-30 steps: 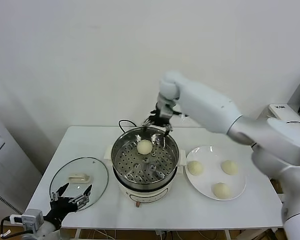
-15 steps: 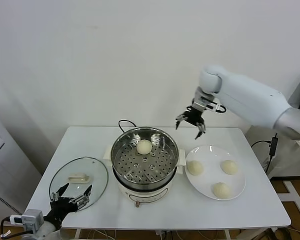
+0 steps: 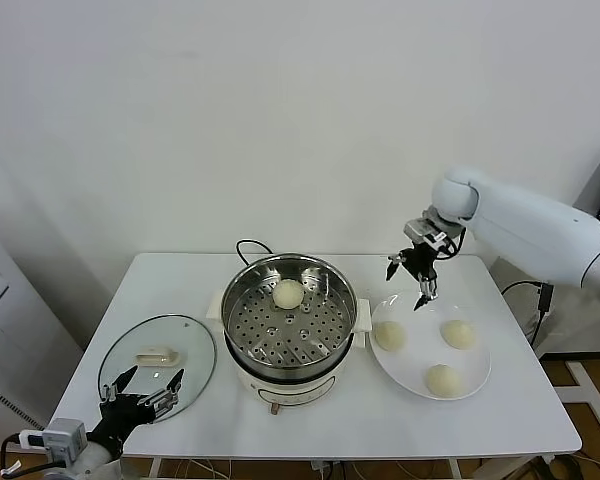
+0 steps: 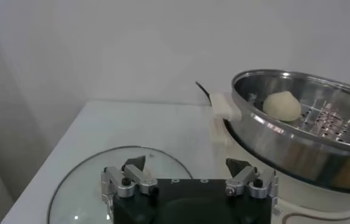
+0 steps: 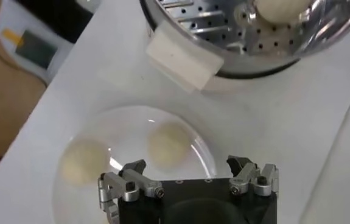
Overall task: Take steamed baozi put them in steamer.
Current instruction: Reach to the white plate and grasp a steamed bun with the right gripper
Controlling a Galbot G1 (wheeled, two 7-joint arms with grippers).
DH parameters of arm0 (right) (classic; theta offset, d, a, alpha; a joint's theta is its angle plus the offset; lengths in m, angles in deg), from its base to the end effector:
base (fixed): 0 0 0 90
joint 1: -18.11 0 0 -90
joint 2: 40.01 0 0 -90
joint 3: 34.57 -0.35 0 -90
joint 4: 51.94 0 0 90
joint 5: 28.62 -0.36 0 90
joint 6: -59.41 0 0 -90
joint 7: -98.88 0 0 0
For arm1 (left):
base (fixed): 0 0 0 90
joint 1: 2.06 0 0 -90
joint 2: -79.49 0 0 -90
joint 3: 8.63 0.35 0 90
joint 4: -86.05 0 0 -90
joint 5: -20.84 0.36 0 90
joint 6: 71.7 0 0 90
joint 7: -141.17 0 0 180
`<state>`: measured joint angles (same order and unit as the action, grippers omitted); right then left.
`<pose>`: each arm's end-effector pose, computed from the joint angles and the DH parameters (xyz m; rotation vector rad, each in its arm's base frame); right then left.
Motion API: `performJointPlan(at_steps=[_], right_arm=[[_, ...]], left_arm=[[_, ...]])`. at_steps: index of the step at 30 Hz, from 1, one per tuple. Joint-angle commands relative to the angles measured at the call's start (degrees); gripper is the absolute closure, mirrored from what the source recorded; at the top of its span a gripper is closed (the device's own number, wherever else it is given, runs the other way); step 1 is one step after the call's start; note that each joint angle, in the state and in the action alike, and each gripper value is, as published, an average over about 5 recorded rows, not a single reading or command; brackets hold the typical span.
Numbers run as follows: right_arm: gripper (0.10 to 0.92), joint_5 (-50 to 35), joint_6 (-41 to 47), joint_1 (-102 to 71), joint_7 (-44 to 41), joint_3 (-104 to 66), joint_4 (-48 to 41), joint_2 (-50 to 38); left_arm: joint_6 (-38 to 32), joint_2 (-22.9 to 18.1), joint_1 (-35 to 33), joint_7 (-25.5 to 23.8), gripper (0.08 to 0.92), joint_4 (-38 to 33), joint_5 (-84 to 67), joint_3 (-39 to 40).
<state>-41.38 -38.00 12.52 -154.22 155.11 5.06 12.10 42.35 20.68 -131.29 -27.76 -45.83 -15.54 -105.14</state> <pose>0.6059 -0.1005 -0.1103 1.6504 -1.1632 1.4404 0.1569 0.0828 -0.2289 -0.1562 -2.7038 0.0597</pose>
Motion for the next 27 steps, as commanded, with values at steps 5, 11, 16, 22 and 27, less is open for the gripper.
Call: performJointPlan(at_steps=[5,11,16,22,27], right_arm=[[0.203,0.9,5.2,-7.1,4.1,-1.8,-2.1,-0.4],[0.203,2.2,5.2,-11.1,6.4,-4.3,-3.6,0.7],[0.203,2.8,5.4,-13.4,7.6,-5.7,-4.5,1.5],[0.203,3.7,5.7,-15.3,8.7,-6.8,-5.3,2.2],[0.209,4.7,5.7,-16.7,9.8,-8.4,-6.7,3.1]], left_arm=[[0.0,0.0,-0.1,0.0,0.177,0.0,0.1,0.0],[-0.1,0.1,-0.1,-0.1,0.177,0.0,0.0,0.0],[0.0,0.2,-0.1,-0.1,0.177,0.0,0.0,0.0],[0.0,0.2,-0.1,-0.1,0.177,0.0,0.0,0.0],[0.0,0.3,0.0,0.0,0.177,0.0,0.0,0.0]])
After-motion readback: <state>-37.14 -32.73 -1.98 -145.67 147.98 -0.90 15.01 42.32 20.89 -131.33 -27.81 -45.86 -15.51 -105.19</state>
